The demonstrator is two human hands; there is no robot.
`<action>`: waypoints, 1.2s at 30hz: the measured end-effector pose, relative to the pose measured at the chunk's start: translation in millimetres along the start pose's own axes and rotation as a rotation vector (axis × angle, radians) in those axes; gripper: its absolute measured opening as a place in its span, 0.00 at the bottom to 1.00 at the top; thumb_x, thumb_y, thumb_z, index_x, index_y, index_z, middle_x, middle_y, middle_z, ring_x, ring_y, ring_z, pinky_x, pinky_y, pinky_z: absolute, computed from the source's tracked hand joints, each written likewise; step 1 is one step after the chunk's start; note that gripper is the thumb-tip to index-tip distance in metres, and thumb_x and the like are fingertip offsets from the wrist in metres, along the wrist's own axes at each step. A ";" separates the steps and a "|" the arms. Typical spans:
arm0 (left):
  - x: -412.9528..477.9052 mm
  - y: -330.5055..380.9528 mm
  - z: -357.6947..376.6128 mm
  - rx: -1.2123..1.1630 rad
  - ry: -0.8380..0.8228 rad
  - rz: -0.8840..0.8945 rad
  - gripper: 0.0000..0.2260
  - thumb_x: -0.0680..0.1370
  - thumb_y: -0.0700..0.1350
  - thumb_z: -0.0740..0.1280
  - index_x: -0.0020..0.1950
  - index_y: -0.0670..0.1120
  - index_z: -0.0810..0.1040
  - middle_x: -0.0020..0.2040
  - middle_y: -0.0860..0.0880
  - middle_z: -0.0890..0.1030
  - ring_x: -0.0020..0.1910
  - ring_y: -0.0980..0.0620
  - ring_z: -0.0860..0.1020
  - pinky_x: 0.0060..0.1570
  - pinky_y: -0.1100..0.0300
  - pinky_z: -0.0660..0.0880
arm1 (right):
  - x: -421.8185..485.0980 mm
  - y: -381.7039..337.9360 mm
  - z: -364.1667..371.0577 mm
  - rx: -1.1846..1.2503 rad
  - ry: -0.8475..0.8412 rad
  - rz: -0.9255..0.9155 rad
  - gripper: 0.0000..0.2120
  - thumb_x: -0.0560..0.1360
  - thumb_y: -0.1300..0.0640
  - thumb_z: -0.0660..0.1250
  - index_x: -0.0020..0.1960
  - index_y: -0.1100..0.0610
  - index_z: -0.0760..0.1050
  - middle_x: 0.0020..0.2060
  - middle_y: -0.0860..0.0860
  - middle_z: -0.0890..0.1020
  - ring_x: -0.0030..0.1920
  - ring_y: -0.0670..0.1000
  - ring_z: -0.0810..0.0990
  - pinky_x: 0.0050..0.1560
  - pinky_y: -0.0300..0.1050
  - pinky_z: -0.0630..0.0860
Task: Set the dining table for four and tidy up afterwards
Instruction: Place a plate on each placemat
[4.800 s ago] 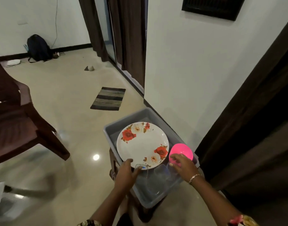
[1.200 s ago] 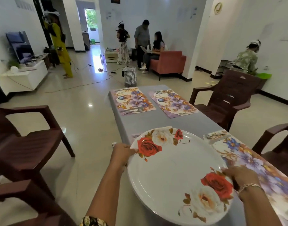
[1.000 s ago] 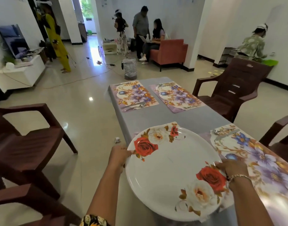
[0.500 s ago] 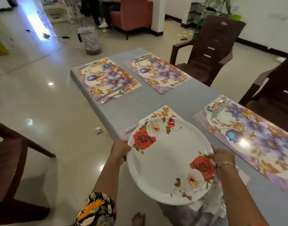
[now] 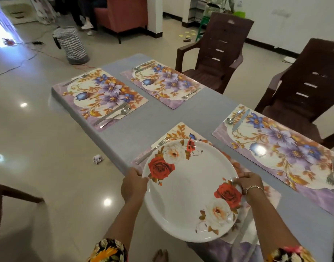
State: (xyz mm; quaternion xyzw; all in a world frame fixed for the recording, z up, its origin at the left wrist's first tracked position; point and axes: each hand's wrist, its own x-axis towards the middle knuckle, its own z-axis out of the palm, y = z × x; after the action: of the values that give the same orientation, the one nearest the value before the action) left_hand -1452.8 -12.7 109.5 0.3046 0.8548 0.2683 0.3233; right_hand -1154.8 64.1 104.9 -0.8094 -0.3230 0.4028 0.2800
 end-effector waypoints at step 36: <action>115.7 -44.6 -194.5 -0.572 0.186 0.024 0.16 0.70 0.37 0.72 0.31 0.43 0.65 0.28 0.44 0.70 0.30 0.49 0.68 0.27 0.61 0.67 | -82.6 -158.0 157.9 0.258 -0.314 -0.280 0.04 0.66 0.73 0.71 0.41 0.70 0.77 0.18 0.50 0.76 0.25 0.52 0.72 0.19 0.33 0.70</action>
State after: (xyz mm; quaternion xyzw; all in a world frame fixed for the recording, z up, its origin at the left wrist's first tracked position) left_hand -1677.7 -13.2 161.0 0.1854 0.7668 0.5288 0.3132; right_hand -1371.9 133.0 174.6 -0.6417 -0.4175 0.5186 0.3808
